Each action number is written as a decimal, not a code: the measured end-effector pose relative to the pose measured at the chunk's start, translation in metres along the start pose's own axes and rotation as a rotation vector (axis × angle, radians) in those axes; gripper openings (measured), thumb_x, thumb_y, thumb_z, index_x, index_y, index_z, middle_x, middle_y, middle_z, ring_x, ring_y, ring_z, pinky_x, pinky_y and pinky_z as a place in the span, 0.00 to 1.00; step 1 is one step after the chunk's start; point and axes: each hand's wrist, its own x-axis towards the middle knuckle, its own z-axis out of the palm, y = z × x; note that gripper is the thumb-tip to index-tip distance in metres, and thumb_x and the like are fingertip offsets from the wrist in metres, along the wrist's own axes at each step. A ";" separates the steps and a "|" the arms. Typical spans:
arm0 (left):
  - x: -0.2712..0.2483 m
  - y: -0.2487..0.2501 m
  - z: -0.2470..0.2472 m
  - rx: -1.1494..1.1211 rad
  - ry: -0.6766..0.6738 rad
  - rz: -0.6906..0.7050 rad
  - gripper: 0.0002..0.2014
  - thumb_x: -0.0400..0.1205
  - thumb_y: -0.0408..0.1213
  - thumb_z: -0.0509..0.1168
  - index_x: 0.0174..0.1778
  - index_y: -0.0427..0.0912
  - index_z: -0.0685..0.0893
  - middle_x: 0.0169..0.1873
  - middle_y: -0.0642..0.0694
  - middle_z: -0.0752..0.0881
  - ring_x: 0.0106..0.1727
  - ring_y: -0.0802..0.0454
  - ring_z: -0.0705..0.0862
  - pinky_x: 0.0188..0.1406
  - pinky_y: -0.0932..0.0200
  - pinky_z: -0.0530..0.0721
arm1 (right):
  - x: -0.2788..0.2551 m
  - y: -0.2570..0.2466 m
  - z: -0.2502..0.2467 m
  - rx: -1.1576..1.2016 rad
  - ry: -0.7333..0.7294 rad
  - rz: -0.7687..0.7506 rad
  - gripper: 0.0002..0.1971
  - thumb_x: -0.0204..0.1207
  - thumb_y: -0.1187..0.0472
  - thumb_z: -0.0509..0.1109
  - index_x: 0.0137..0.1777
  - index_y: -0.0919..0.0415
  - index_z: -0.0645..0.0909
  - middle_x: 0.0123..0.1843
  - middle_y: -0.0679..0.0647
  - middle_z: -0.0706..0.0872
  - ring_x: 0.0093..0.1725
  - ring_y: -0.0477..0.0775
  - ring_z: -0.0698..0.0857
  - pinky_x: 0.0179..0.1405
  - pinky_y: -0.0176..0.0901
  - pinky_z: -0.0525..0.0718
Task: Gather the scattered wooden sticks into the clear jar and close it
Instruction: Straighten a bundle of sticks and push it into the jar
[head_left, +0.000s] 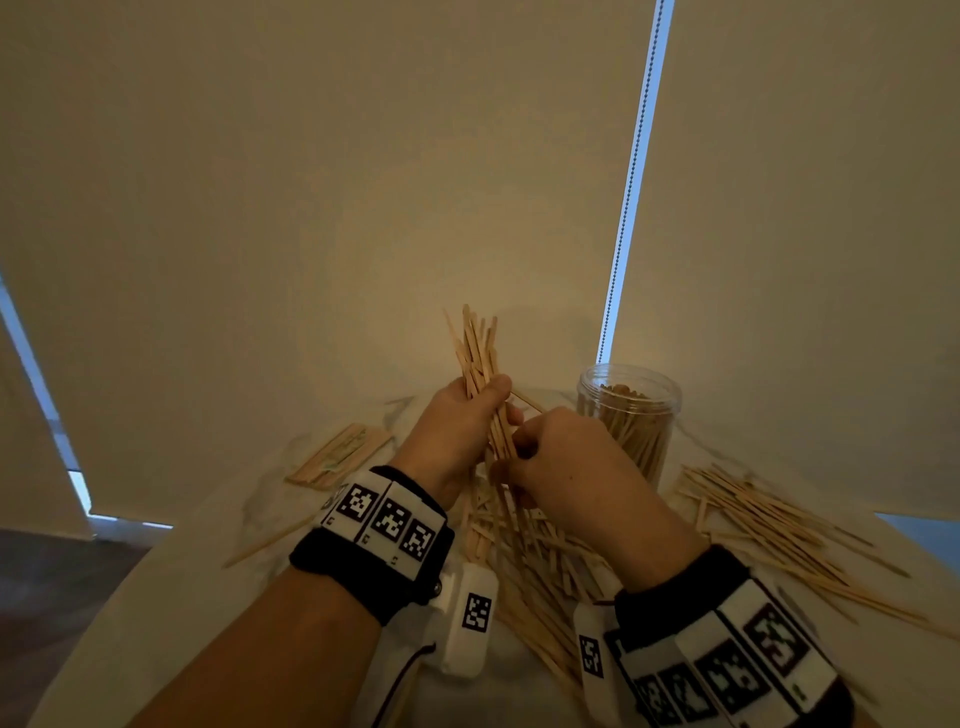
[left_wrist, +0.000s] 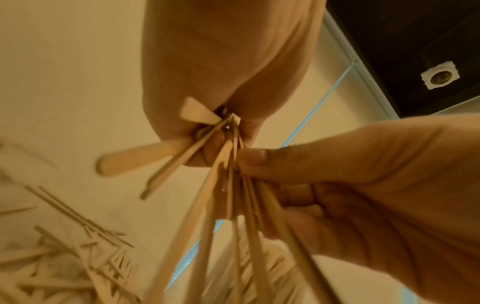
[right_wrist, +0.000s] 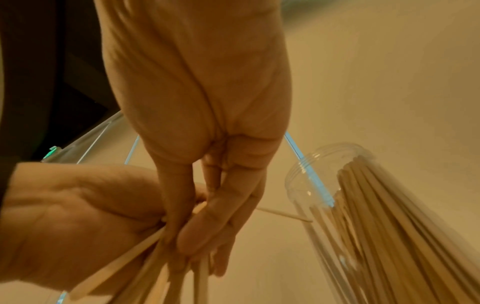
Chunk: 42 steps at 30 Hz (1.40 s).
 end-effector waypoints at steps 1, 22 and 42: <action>0.001 -0.002 0.000 -0.003 0.001 0.000 0.11 0.88 0.45 0.63 0.52 0.41 0.83 0.35 0.46 0.88 0.33 0.50 0.85 0.29 0.59 0.80 | 0.000 0.000 -0.002 -0.062 0.013 0.012 0.09 0.77 0.51 0.74 0.49 0.56 0.88 0.41 0.53 0.90 0.41 0.52 0.90 0.45 0.46 0.89; -0.009 0.000 0.020 -0.115 -0.054 0.078 0.18 0.88 0.56 0.57 0.51 0.44 0.83 0.33 0.51 0.80 0.26 0.60 0.78 0.24 0.65 0.76 | -0.004 -0.005 -0.004 -0.312 0.176 -0.178 0.09 0.85 0.60 0.63 0.59 0.58 0.84 0.49 0.54 0.88 0.50 0.55 0.87 0.51 0.44 0.84; -0.009 0.025 0.014 -0.421 0.049 0.361 0.14 0.88 0.49 0.61 0.45 0.44 0.68 0.27 0.51 0.66 0.23 0.57 0.64 0.20 0.63 0.67 | -0.011 -0.003 -0.024 0.090 -0.246 0.037 0.20 0.71 0.49 0.81 0.52 0.65 0.85 0.43 0.58 0.93 0.46 0.57 0.92 0.55 0.56 0.89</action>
